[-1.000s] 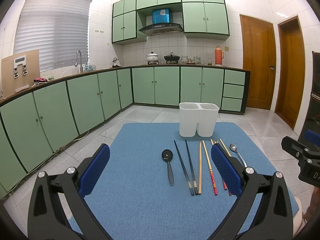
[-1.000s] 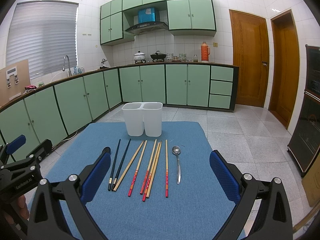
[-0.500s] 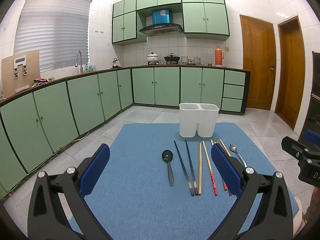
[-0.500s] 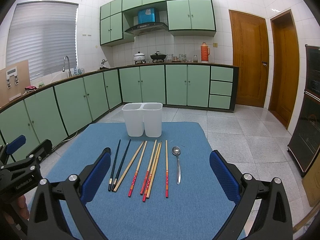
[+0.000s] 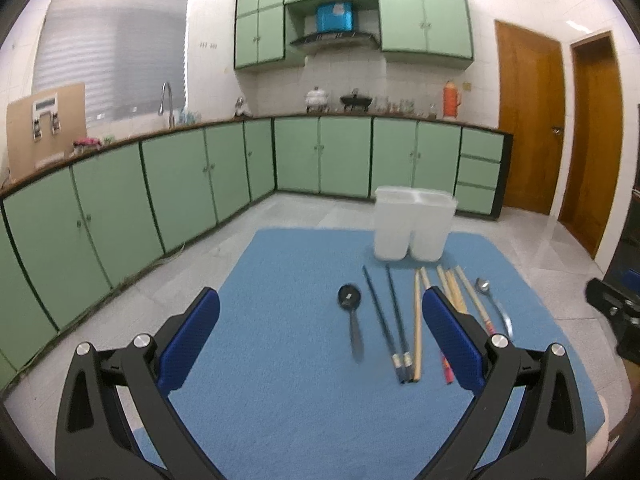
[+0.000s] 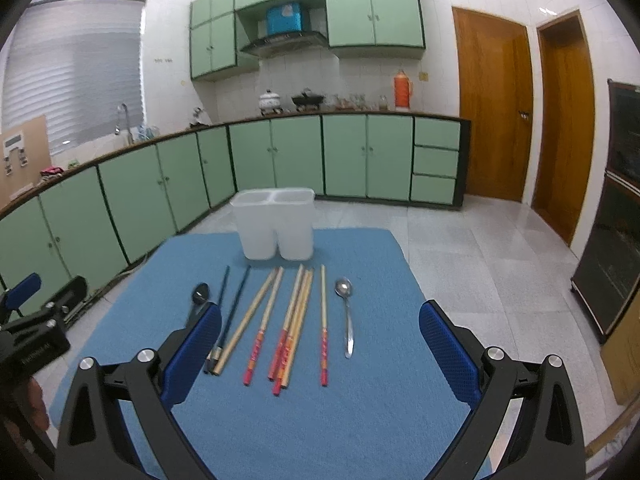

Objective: Organize utensils
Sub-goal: 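Lower the left gripper onto the black spoon while the right gripper closes on the steel spoon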

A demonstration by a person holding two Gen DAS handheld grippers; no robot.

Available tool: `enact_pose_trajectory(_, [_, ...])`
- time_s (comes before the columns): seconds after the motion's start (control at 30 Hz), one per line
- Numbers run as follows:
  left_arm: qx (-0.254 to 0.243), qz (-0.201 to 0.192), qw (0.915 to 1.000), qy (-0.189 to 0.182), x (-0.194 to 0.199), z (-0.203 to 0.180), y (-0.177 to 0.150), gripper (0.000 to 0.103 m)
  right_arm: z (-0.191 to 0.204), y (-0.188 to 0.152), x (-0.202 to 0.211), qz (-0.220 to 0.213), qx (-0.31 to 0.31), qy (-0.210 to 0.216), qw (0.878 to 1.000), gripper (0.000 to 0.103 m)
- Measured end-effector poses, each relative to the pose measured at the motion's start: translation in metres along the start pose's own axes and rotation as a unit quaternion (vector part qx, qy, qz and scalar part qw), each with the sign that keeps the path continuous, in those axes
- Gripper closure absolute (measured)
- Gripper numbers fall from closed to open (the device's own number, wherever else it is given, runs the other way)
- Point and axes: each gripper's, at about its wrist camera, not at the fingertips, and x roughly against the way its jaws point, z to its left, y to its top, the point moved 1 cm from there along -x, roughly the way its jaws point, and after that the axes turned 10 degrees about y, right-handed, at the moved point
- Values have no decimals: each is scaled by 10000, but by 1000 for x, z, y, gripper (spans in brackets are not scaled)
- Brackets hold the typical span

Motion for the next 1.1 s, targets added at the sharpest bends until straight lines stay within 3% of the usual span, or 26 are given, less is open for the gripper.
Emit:
enact_pose_trajectory(0.3, [-267, 811, 9963, 127, -65, 7, -8, 5, -21, -5, -51, 764, 19, 62, 9971, 6])
enact_pose_trajectory(0.53, [-227, 1373, 9903, -10, -126, -5, 3, 5, -39, 9, -112, 1314, -12, 135, 9912, 7])
enact_pose_trajectory(0.7, [-386, 1633, 9858, -40, -166, -21, 7, 5, -60, 16, -162, 1751, -299, 309, 9836, 22])
enact_pose_trajectory(0.77, [-463, 1716, 9841, -57, -178, -28, 6, 5, -71, 17, -181, 1915, -423, 382, 9798, 33])
enact_pose_trajectory(0.87, [-493, 1934, 9798, -116, -200, -37, 6, 13, -80, 19, -205, 2175, -497, 450, 9738, 42])
enact_pose_trajectory(0.93, [-460, 2109, 9763, -171, -213, -42, 4, 28, -85, 18, -218, 2347, -499, 474, 9696, 47])
enact_pose_trajectory(1.1, [-519, 2306, 9714, -231, -233, -55, -1, 28, -91, 14, -246, 2626, -518, 526, 9621, 53])
